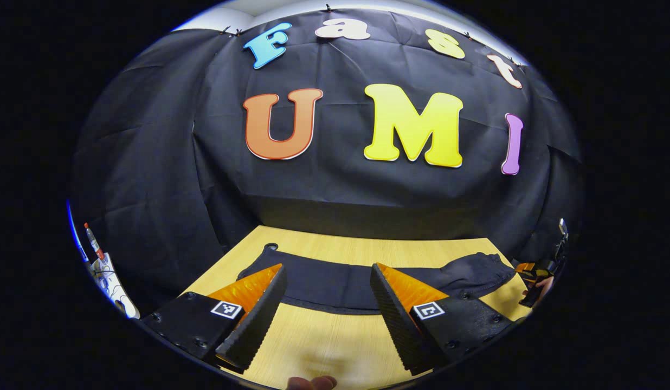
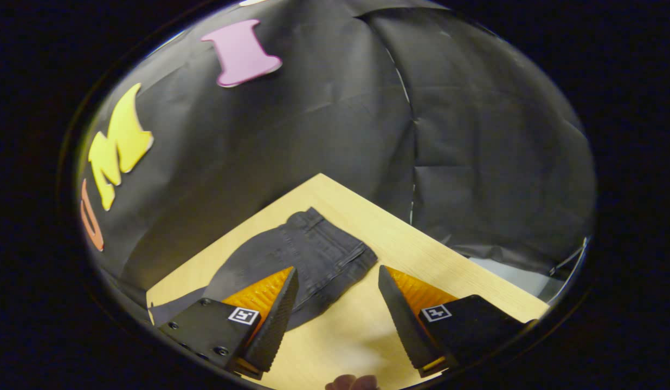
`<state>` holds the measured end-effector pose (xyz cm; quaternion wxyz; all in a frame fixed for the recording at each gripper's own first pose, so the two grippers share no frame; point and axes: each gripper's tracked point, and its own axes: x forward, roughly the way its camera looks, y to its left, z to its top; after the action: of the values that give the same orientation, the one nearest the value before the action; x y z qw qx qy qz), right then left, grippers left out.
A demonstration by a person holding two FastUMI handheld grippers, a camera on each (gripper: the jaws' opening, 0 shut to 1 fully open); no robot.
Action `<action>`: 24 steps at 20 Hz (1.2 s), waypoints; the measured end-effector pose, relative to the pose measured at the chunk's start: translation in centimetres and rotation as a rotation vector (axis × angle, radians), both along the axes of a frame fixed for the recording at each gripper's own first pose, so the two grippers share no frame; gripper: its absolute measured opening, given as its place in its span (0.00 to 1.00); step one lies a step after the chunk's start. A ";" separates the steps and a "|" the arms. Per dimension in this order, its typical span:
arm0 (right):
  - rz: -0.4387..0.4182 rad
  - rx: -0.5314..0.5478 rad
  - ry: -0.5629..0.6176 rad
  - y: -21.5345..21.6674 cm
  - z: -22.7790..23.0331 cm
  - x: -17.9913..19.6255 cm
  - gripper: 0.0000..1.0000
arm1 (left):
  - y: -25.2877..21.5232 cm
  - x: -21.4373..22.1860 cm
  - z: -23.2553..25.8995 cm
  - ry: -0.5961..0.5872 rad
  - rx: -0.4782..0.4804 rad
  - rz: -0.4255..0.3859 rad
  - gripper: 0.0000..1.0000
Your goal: Grasp the waist and the cuffs of the jeans and fold them to make the two legs overlap; first hold the waist and fold one-third of the jeans toward the cuffs, then hold the cuffs and fold the remaining one-third in the same direction to finish folding.
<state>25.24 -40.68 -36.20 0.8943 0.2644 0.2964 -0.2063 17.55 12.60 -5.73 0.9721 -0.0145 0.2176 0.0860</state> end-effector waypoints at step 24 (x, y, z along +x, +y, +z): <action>0.179 -0.059 -0.050 1.2 3.7 5.5 0.08 | 3.0 -5.1 -3.4 0.076 -0.092 0.174 1.00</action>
<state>30.70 -39.51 -32.51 0.9237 0.2152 0.2901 -0.1273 12.42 15.57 -9.15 0.9504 -0.0749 0.2557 0.1604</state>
